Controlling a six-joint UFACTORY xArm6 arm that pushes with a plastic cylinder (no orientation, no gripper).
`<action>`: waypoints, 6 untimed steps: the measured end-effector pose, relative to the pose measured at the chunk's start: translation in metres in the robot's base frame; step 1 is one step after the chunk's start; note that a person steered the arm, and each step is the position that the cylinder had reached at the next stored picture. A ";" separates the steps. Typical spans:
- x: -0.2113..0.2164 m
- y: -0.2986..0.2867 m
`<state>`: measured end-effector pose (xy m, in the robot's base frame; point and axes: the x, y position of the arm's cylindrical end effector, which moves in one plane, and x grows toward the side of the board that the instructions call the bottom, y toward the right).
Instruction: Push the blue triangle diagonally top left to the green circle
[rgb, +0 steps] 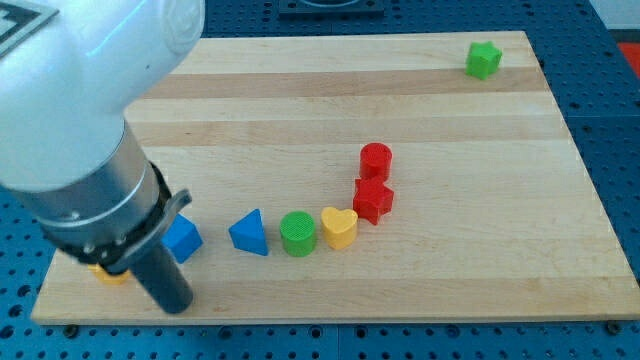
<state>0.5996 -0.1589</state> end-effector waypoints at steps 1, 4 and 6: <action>-0.032 0.000; -0.038 0.000; 0.019 0.054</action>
<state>0.6183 -0.1048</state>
